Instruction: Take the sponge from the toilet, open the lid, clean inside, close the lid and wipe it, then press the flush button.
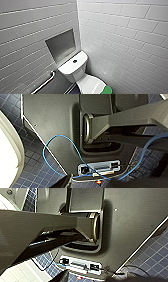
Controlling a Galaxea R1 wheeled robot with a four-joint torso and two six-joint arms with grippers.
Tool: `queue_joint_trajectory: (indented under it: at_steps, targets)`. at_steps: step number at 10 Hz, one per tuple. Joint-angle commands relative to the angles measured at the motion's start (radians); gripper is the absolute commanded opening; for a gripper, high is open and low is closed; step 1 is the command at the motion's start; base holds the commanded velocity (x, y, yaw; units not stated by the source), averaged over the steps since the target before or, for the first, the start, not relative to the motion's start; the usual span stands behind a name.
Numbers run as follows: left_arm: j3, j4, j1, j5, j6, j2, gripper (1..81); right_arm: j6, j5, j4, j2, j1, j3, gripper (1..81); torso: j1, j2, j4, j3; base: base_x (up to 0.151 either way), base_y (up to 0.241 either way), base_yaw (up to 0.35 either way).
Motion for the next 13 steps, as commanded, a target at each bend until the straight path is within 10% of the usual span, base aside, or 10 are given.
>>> queue_joint_trajectory:
  at_steps: [1,9,13]
  targets:
    - [0.005,-0.006,-0.009,0.069,-0.001,0.006,81.1,0.009,-0.061,0.008,-0.026,0.024,0.026,81.1,0.000,0.000,0.000,0.001,0.000,0.000,0.000]
    - [0.011,0.006,-0.009,0.065,0.005,-0.029,81.1,0.038,0.058,0.199,-0.327,0.177,0.413,81.1,0.143,-0.226,0.000,-0.019,0.000,0.000,0.000]
    - [0.011,0.003,-0.009,0.073,0.005,-0.040,81.1,0.145,0.113,0.207,-0.535,0.287,0.652,81.1,0.238,-0.378,0.000,-0.019,0.000,0.000,0.000]
